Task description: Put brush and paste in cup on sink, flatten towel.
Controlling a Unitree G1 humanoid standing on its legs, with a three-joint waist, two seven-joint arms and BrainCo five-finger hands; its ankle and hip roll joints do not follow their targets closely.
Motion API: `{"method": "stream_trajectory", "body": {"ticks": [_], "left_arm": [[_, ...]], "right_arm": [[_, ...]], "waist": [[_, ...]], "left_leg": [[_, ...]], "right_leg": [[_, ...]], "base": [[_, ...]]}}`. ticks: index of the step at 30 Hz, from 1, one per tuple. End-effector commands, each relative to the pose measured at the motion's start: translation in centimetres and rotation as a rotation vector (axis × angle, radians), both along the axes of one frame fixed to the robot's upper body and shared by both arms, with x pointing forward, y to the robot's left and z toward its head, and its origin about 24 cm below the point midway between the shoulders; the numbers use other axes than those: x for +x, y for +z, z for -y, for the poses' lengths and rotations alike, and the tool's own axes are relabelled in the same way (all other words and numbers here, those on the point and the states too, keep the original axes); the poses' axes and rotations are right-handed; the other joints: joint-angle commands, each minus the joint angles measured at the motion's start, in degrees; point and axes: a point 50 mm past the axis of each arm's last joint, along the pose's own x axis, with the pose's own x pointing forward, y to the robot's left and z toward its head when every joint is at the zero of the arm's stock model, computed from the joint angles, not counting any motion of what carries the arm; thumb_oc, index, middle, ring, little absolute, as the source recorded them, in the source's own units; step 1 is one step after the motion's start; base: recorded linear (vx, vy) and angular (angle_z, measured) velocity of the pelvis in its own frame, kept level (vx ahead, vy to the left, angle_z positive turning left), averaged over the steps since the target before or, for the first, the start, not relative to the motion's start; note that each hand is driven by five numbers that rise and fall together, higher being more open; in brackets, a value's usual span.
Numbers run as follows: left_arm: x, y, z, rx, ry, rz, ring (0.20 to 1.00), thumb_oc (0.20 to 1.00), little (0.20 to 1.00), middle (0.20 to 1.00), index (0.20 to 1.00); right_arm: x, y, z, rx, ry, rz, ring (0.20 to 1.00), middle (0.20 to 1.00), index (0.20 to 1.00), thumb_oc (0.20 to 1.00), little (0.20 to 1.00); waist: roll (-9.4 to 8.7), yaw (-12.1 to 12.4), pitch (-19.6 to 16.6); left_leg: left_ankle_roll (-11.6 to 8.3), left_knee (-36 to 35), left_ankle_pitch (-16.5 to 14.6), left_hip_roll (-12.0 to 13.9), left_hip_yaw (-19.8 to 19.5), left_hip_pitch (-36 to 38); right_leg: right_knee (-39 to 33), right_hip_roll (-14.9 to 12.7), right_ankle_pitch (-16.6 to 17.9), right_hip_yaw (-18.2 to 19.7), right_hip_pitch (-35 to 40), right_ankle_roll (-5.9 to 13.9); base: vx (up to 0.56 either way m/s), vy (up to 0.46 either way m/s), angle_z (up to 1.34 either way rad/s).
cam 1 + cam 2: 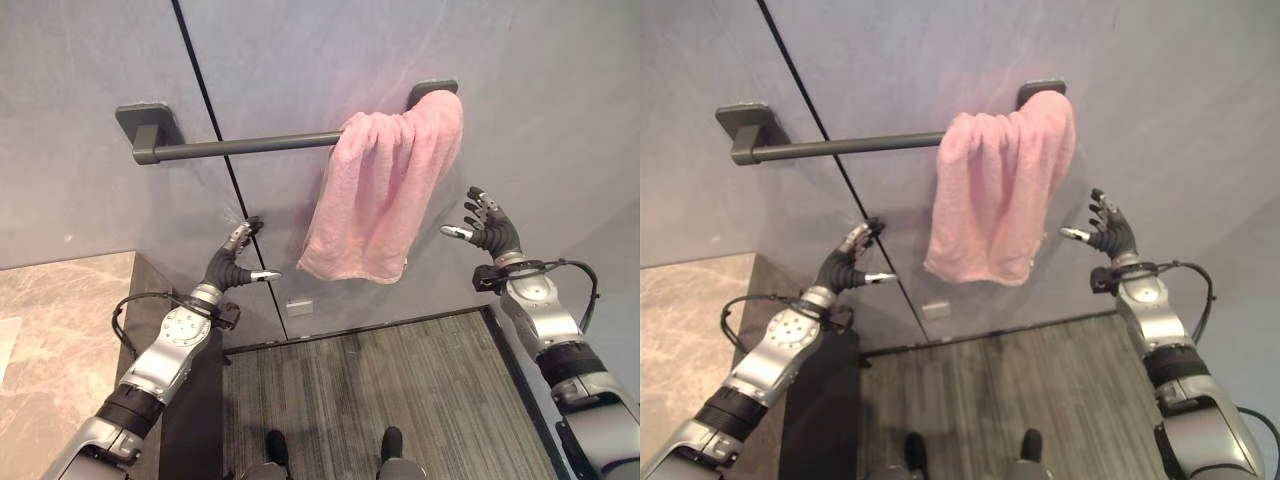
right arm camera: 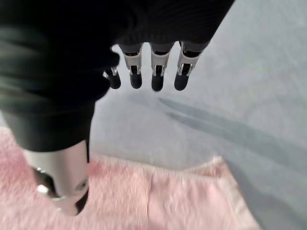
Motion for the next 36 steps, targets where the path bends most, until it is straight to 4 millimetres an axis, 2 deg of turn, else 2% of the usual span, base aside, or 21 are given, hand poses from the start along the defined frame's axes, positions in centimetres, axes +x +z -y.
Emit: {"method": "stream_trajectory", "body": {"ticks": [1, 3, 4, 10, 11, 12, 13, 14, 15, 20, 21, 28, 29, 36], "left_arm": [[1.5, 4.5, 3.7, -0.050, -0.143, 0.189, 1.000, 1.000, 1.000, 1.000, 1.000], [1.7, 3.9, 4.8, -0.067, -0.162, 0.163, 1.000, 1.000, 1.000, 1.000, 1.000], [1.6, 3.3, 5.6, -0.085, -0.181, 0.132, 1.000, 1.000, 1.000, 1.000, 1.000], [1.9, 2.7, 7.1, -0.075, -0.211, 0.097, 1.000, 1.000, 1.000, 1.000, 1.000], [2.1, 2.4, 7.4, -0.081, -0.199, 0.084, 0.884, 0.884, 0.884, 0.884, 0.884], [2.2, 2.2, 7.7, -0.080, -0.190, 0.080, 0.460, 0.460, 0.460, 0.460, 0.460], [2.4, 2.3, 7.9, -0.078, -0.182, 0.085, 0.294, 0.294, 0.294, 0.294, 0.294], [2.4, 2.2, 8.1, -0.080, -0.173, 0.085, 0.200, 0.200, 0.200, 0.200, 0.200], [2.4, 2.2, 8.2, -0.080, -0.173, 0.086, 0.200, 0.200, 0.200, 0.200, 0.200], [2.3, 2.0, 8.1, -0.093, -0.148, 0.081, 0.200, 0.200, 0.200, 0.200, 0.200], [2.1, 1.9, 7.8, -0.103, -0.134, 0.079, 0.200, 0.200, 0.200, 0.200, 0.200], [1.5, 2.1, 6.5, -0.114, -0.110, 0.101, 0.200, 0.200, 0.200, 0.200, 0.200], [1.1, 2.3, 6.0, -0.136, -0.101, 0.112, 0.200, 0.200, 0.200, 0.200, 0.200], [0.0, 3.6, 4.9, -0.201, -0.108, 0.162, 0.200, 0.200, 0.200, 0.200, 0.200]], "right_arm": [[0.8, 4.6, 0.5, 0.025, 0.001, 0.148, 1.000, 1.000, 1.000, 1.000, 1.000], [0.6, 3.8, 0.4, 0.057, 0.010, 0.131, 1.000, 1.000, 1.000, 1.000, 1.000], [0.5, 3.6, 0.6, 0.077, 0.012, 0.124, 1.000, 1.000, 1.000, 1.000, 1.000], [0.5, 3.0, 0.2, 0.104, 0.023, 0.108, 1.000, 1.000, 1.000, 1.000, 1.000], [0.6, 2.9, -0.2, 0.108, 0.033, 0.106, 0.950, 0.950, 0.950, 0.950, 0.950], [0.6, 2.8, -0.4, 0.113, 0.039, 0.104, 0.624, 0.624, 0.624, 0.624, 0.624], [0.7, 2.8, -0.7, 0.120, 0.047, 0.101, 0.523, 0.523, 0.523, 0.523, 0.523], [0.8, 2.9, -0.9, 0.130, 0.045, 0.107, 0.288, 0.288, 0.288, 0.288, 0.288], [0.8, 2.9, -0.9, 0.129, 0.045, 0.107, 0.200, 0.200, 0.200, 0.200, 0.200], [1.0, 3.1, -2.5, 0.207, 0.084, 0.138, 0.200, 0.200, 0.200, 0.200, 0.200], [0.9, 3.0, -3.4, 0.229, 0.123, 0.145, 0.200, 0.200, 0.200, 0.200, 0.200], [0.3, 2.6, -5.4, 0.329, 0.236, 0.140, 0.200, 0.200, 0.200, 0.200, 0.200], [0.1, 3.0, -6.5, 0.337, 0.303, 0.145, 0.200, 0.200, 0.200, 0.200, 0.200], [-1.2, 4.9, -9.0, 0.338, 0.502, 0.198, 0.200, 0.200, 0.200, 0.200, 0.200]], "waist": [[-0.20, -0.8, 0.7], [-0.94, -1.1, 0.0], [-0.89, -0.9, -0.8], [-0.70, -1.6, -2.0], [-0.70, -1.7, -2.0], [-0.66, -1.8, -2.1], [-0.70, -1.8, -2.1], [-0.72, -1.7, -2.0], [-0.70, -1.7, -1.9], [-0.77, -1.2, -2.2], [-0.87, -1.0, -2.3], [-1.44, -0.4, -2.6], [-1.71, -0.1, -2.6], [-2.75, 0.5, -2.5]], "left_leg": [[-2.14, 0.9, -0.7, 0.8, -3.8, 0.7], [-2.68, 0.6, -0.4, 1.3, -4.2, 0.6], [-3.30, 0.6, 0.1, 1.8, -4.3, 0.3], [-4.66, 0.2, 1.1, 3.4, -5.6, -0.1], [-4.80, 0.2, 1.2, 3.6, -5.8, -0.1], [-4.86, 0.2, 1.3, 3.7, -5.9, -0.1], [-4.89, 0.2, 1.4, 3.9, -6.0, -0.1], [-4.92, 0.2, 1.5, 4.0, -6.2, -0.2], [-4.93, 0.2, 1.5, 4.0, -6.2, -0.2], [-5.00, 0.2, 1.5, 4.1, -6.9, -0.4], [-4.99, 0.2, 1.4, 4.1, -7.1, -0.4], [-4.83, 0.2, 0.9, 3.7, -7.8, -0.5], [-4.78, 0.2, 0.8, 3.6, -7.8, -0.5], [-4.52, 0.2, 0.4, 3.2, -7.9, -1.0]], "right_leg": [[-1.2, -0.3, 0.4, 3.4, -0.5, 3.30], [-3.9, 0.3, 0.2, 2.0, 1.6, 3.03], [-5.8, 0.8, 0.2, 0.0, 3.1, 2.94], [-8.0, 2.3, -0.6, -1.7, 5.4, 2.19], [-7.8, 2.5, -0.9, -2.0, 5.6, 2.02], [-7.7, 2.6, -1.1, -2.3, 5.8, 1.90], [-7.6, 2.8, -1.3, -2.4, 5.9, 1.72], [-7.4, 3.0, -1.6, -2.5, 5.9, 1.58], [-7.4, 3.0, -1.6, -2.5, 5.9, 1.58], [-7.5, 3.2, -2.0, -3.2, 6.5, 1.35], [-7.7, 3.2, -2.0, -3.4, 7.0, 1.39], [-8.4, 2.9, -1.8, -4.3, 7.9, 1.55], [-8.7, 2.7, -1.6, -4.4, 8.1, 1.67], [-9.0, 2.2, -1.0, -4.3, 7.9, 2.05]], "base": [[0.13, -0.145, 0.06], [0.12, -0.168, 0.30], [0.11, -0.141, 0.23], [0.11, -0.096, 0.22], [0.09, -0.073, 0.05], [0.08, -0.065, 0.09], [0.07, -0.060, 0.09], [0.04, -0.043, 0.06], [0.05, -0.044, 0.02], [0.05, -0.022, 0.06], [0.03, -0.003, 0.16], [0.03, 0.015, 0.12], [0.02, 0.045, 0.03], [0.00, 0.013, 0.01]]}}
